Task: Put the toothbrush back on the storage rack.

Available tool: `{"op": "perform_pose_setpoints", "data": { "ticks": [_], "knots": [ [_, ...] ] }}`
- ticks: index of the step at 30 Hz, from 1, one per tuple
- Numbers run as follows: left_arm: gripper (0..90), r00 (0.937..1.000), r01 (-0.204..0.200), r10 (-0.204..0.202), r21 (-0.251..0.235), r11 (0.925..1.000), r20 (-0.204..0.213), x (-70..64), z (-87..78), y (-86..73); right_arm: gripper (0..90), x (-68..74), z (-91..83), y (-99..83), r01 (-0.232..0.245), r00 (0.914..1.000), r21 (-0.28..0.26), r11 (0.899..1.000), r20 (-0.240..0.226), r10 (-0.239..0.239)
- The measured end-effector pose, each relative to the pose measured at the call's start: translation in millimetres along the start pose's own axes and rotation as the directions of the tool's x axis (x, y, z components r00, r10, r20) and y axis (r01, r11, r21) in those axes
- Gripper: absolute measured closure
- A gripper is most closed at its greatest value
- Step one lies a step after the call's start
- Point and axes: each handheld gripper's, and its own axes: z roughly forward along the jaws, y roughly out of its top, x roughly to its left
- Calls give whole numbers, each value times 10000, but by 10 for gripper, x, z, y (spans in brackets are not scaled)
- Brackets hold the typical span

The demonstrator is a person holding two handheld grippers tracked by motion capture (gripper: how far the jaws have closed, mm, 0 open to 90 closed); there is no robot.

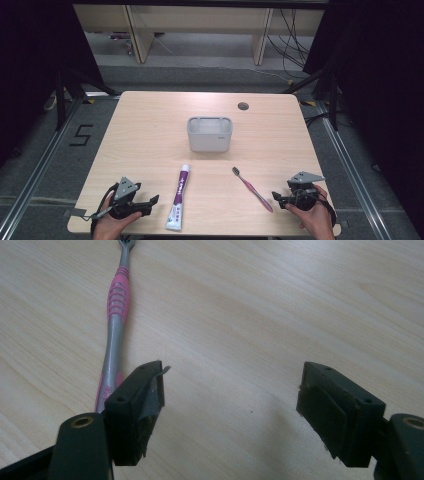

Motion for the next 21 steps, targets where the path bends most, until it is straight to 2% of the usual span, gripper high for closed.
{"op": "perform_pose_setpoints", "data": {
  "ticks": [1,3,7,8,15,19,21],
  "knots": [
    [198,10000,9,-9,-11,10000,1,-3,2,-1,293,21,-7,-2,-205,9998,73,9998,64,205],
    [198,10000,20,-20,-11,10000,21,-4,3,0,298,0,13,-3,184,9997,-75,9998,185,-183],
    [198,10000,-47,47,-6,10000,57,-8,6,-2,306,5,11,-1,265,9995,-69,9996,167,-264],
    [198,9998,173,-172,-201,9996,62,-24,22,-2,309,-5,6,1,367,9992,-60,9993,169,-366],
    [198,9999,147,-146,-151,9998,84,-30,26,4,320,14,-16,10,140,9999,57,9999,71,-140],
    [198,9998,117,-115,-155,9998,133,-34,33,1,329,28,3,38,402,9992,10,9992,14,-402],
    [198,9999,117,-116,-121,9999,72,-33,30,5,332,51,5,70,342,9994,116,9993,-82,-341]
  ]
}}
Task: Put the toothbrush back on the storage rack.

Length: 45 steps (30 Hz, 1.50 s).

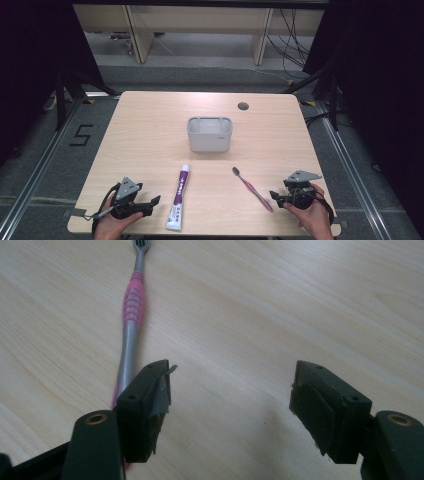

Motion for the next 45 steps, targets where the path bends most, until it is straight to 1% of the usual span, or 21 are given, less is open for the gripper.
{"op": "perform_pose_setpoints", "data": {
  "ticks": [4,5,6,7,8,16,19,20,22,23,25,26,28,32,34,36,37,40,41,44,45],
  "knots": [
    [198,10000,9,-9,13,10000,45,4,10,-3,335,42,23,34,-36,10000,-137,9999,-19,36],
    [198,10000,-2,1,60,10000,83,4,9,-2,336,37,21,71,292,9996,-72,9995,-43,-292],
    [198,9999,81,-80,-98,9999,93,-9,15,-2,337,56,17,90,160,9998,10,9999,-107,-160],
    [198,9998,-194,193,101,9998,75,12,-3,2,337,52,28,100,405,9992,-86,9991,-74,-405],
    [198,9998,-199,198,138,9997,51,12,-6,3,338,70,23,123,239,9996,6,9997,-171,-239],
    [198,9998,-60,61,-37,10000,212,-11,51,25,360,153,31,287,738,9969,97,9972,-263,-735],
    [198,9997,-185,182,191,9996,157,7,42,42,368,192,70,356,836,9959,14,9965,-356,-834],
    [198,9997,-185,182,191,9996,157,7,42,42,371,202,58,378,809,9957,294,9963,-471,-795],
    [197,9998,-7,9,-87,10000,215,-9,74,50,374,219,76,400,790,9959,277,9965,-471,-777],
    [197,9993,-289,285,208,9994,235,1,65,61,378,241,83,446,808,9955,550,9952,-547,-778],
    [198,9996,-39,38,4,10000,292,-25,89,63,399,267,95,480,945,9938,579,9938,-634,-908],
    [198,9994,-68,71,-69,10000,345,-27,96,63,404,299,90,495,706,9952,690,9951,-726,-656],
    [198,9990,-365,360,194,9991,258,-16,68,64,416,301,111,529,1150,9912,653,9912,-736,-1102],
    [198,9992,-318,314,130,9994,244,-10,61,58,448,356,152,581,1128,9911,614,9917,-777,-1079],
    [198,9992,-332,328,165,9993,241,-5,69,58,478,356,197,630,1661,9830,897,9820,-936,-1577],
    [198,9994,-249,246,144,9996,233,-11,77,55,488,377,215,638,1517,9850,974,9836,-974,-1422],
    [198,9990,-358,352,182,9992,280,-8,73,52,498,368,241,646,1815,9804,989,9784,-960,-1722],
    [198,9991,-344,340,151,9993,241,-11,72,49,546,395,290,672,1766,9803,1398,9743,-1137,-1614],
    [198,9996,-120,121,-28,9999,250,-26,82,46,551,390,320,676,1943,9767,1388,9711,-1193,-1783],
    [198,9996,-134,134,-17,9999,231,-24,80,46,571,426,364,676,1718,9814,1755,9694,-1165,-1529],
    [198,9996,-170,171,-14,9999,239,-24,83,42,582,415,374,681,1939,9763,1787,9646,-1311,-1719]
  ]
}}
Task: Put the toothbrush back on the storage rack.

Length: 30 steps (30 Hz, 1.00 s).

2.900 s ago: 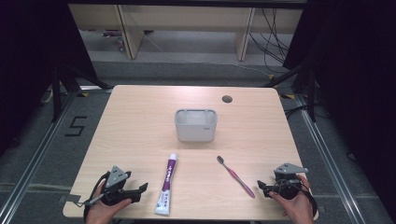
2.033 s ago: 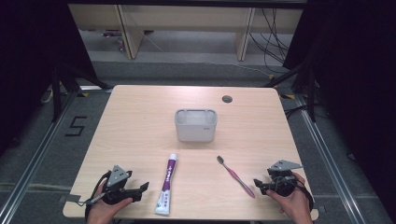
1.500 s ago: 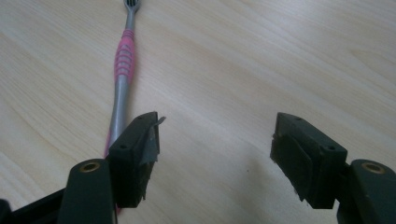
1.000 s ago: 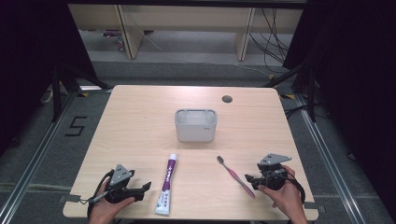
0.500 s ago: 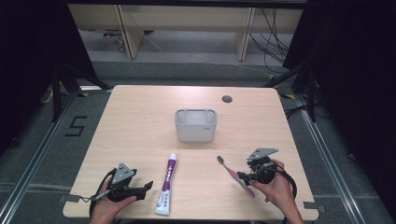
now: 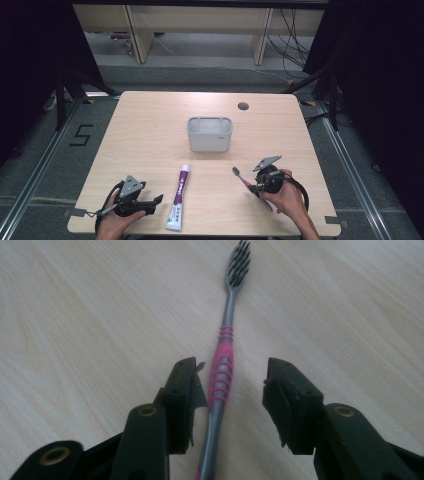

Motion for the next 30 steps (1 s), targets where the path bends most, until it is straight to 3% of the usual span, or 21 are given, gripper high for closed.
{"op": "perform_pose_setpoints", "data": {
  "ticks": [5,7,9,13,15,16,19,25,26,29,30],
  "knots": [
    [197,10000,-9,9,6,10000,11,1,-3,1,620,19,23,13,36,10000,261,9997,-34,-35],
    [198,9997,-219,221,291,9993,-42,16,-24,1,650,26,31,28,-36,9999,483,9988,119,30],
    [198,9998,-210,211,247,9995,-51,15,-22,4,663,26,37,38,278,9996,503,9983,19,-279],
    [198,9998,-195,197,245,9995,-75,8,-20,-2,680,44,63,66,138,9999,885,9960,25,-141],
    [197,9999,-152,152,201,9997,-29,10,-25,1,687,28,87,79,453,9989,875,9951,29,-457],
    [198,9997,-233,233,286,9993,11,18,-29,1,691,38,86,82,287,9996,1035,9942,-35,-285],
    [197,9998,-201,202,250,9995,-32,15,-22,-4,706,29,103,96,524,9986,1027,9933,-65,-520],
    [198,9998,-195,194,136,9997,29,20,-30,-14,729,43,131,123,513,9987,1304,9901,-86,-506],
    [198,9998,-194,194,128,9997,-28,19,-37,-10,732,40,135,138,698,9976,1398,9877,-69,-695],
    [198,10000,-7,7,16,10000,-45,3,-26,-16,738,49,140,151,559,9984,1579,9859,-111,-548],
    [197,10000,-46,46,-12,10000,-34,3,-24,-17,744,48,158,161,747,9972,1636,9837,-167,-730]
  ]
}}
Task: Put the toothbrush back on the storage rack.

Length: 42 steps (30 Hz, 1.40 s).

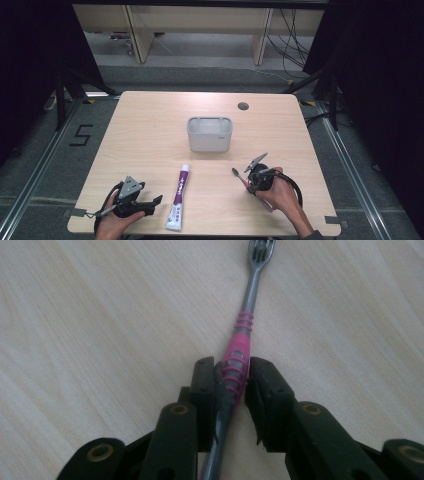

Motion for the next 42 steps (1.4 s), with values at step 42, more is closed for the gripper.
{"op": "perform_pose_setpoints", "data": {
  "ticks": [42],
  "knots": [
    [200,9998,-178,177,157,9997,29,1,-13,1,823,1,-59,202,1087,9940,1223,9865,-276,-1061]
  ]
}}
